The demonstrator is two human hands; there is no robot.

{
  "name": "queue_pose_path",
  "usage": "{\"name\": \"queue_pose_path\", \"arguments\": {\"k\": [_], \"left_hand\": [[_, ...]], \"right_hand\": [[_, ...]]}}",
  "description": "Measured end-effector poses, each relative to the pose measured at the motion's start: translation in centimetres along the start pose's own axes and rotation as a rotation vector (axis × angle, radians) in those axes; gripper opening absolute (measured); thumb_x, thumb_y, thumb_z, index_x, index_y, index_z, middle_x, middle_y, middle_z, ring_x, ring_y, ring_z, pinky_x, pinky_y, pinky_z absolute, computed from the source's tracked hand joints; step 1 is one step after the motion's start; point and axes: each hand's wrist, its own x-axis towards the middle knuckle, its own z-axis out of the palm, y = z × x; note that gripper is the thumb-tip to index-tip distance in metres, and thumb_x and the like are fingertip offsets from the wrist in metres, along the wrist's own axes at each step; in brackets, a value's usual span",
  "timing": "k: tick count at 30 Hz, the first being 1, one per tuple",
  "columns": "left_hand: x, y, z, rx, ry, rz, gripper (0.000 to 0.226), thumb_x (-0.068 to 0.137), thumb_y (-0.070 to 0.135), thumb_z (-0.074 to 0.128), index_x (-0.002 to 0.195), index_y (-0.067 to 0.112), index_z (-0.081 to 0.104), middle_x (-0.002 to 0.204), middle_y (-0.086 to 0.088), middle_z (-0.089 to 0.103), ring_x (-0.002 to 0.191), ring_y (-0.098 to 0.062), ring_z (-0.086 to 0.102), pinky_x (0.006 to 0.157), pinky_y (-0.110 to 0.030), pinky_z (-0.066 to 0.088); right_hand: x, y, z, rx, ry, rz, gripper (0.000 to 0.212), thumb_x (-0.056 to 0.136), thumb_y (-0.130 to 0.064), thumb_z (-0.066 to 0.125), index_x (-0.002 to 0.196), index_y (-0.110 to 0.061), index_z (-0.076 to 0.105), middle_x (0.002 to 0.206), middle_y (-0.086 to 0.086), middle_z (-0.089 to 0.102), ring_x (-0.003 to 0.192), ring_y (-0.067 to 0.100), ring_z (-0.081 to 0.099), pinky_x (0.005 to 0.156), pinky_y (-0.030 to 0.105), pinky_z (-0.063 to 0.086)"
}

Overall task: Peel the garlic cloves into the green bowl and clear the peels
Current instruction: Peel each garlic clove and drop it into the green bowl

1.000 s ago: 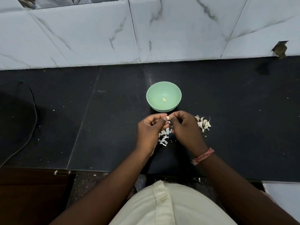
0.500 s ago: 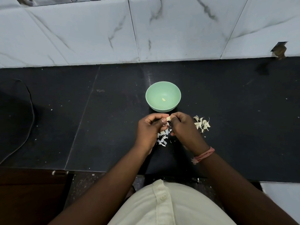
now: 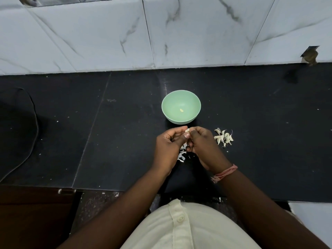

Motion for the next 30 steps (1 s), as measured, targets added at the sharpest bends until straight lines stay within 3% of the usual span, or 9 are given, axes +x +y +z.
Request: {"name": "queue_pose_path", "arguments": {"k": [6,12,14,17,21,23,26,30], "left_hand": [[0.2,-0.2,-0.3,0.010,0.032,-0.017,0.016,0.092,0.001,0.066,0.104,0.005,0.076,0.093,-0.017,0.076,0.082,-0.021,0.069,0.081,-0.037,0.058],[0.3,-0.2,-0.6,-0.330,0.061,-0.197,0.016,0.097,0.000,0.058,0.103,0.003,0.072,0.085,-0.011,0.074,0.078,-0.015,0.071,0.076,-0.022,0.059],[0.5,-0.1,-0.8,-0.426,0.092,-0.237,0.016,0.097,-0.001,0.057,0.105,0.001,0.071,0.086,-0.012,0.074,0.080,-0.016,0.072,0.076,-0.023,0.060],[0.5,-0.2,-1.1,-0.458,0.121,-0.277,0.018,0.097,0.000,0.058,0.107,0.005,0.071,0.083,-0.007,0.073,0.076,-0.012,0.070,0.076,-0.023,0.060],[0.4,-0.4,-1.3,-0.456,0.139,-0.320,0.016,0.095,0.006,0.061,0.108,0.004,0.071,0.074,-0.004,0.066,0.065,-0.007,0.062,0.066,-0.018,0.058],[0.3,-0.3,-1.3,-0.457,0.147,-0.330,0.016,0.095,0.007,0.062,0.108,0.002,0.071,0.073,-0.004,0.066,0.062,-0.007,0.062,0.064,-0.018,0.057],[0.3,-0.1,-1.1,-0.465,0.161,-0.341,0.011,0.095,0.008,0.064,0.101,0.004,0.071,0.071,-0.004,0.068,0.059,-0.006,0.063,0.060,-0.017,0.056],[0.1,0.1,-1.2,-0.430,0.111,-0.360,0.015,0.092,0.013,0.068,0.102,0.002,0.070,0.071,-0.003,0.068,0.060,-0.007,0.061,0.062,-0.017,0.056]], "right_hand": [[-0.4,0.0,0.4,0.005,-0.019,0.016,0.028,0.106,-0.012,0.040,0.090,-0.006,0.062,0.056,-0.004,0.057,0.047,0.003,0.049,0.053,0.030,0.043],[-0.3,0.4,0.4,0.182,0.075,0.097,0.026,0.106,-0.013,0.041,0.083,-0.010,0.053,0.060,-0.001,0.050,0.049,0.012,0.046,0.057,0.035,0.046],[-0.3,0.8,0.2,0.104,0.139,0.051,0.018,0.105,-0.014,0.044,0.091,-0.010,0.055,0.065,0.001,0.056,0.052,0.012,0.053,0.062,0.039,0.052],[-0.3,0.9,0.0,0.048,0.182,-0.033,0.010,0.101,-0.002,0.047,0.100,-0.005,0.057,0.082,0.010,0.066,0.060,0.014,0.064,0.062,0.033,0.059],[-0.4,0.9,-0.1,-0.191,0.148,-0.213,0.030,0.088,0.007,0.050,0.103,-0.015,0.064,0.094,0.004,0.073,0.086,0.016,0.073,0.081,0.035,0.060],[-0.9,0.8,0.3,-0.269,0.109,-0.287,0.034,0.085,0.008,0.053,0.104,-0.016,0.065,0.100,-0.001,0.072,0.092,0.009,0.070,0.085,0.024,0.056],[-1.5,0.8,0.8,-0.331,0.094,-0.350,0.027,0.086,0.001,0.067,0.103,-0.019,0.067,0.096,-0.009,0.071,0.085,0.001,0.067,0.079,0.012,0.052],[-1.2,0.9,0.7,-0.281,0.135,-0.341,0.012,0.088,-0.002,0.071,0.093,-0.013,0.073,0.083,-0.006,0.074,0.075,0.001,0.069,0.073,0.018,0.055]]}}
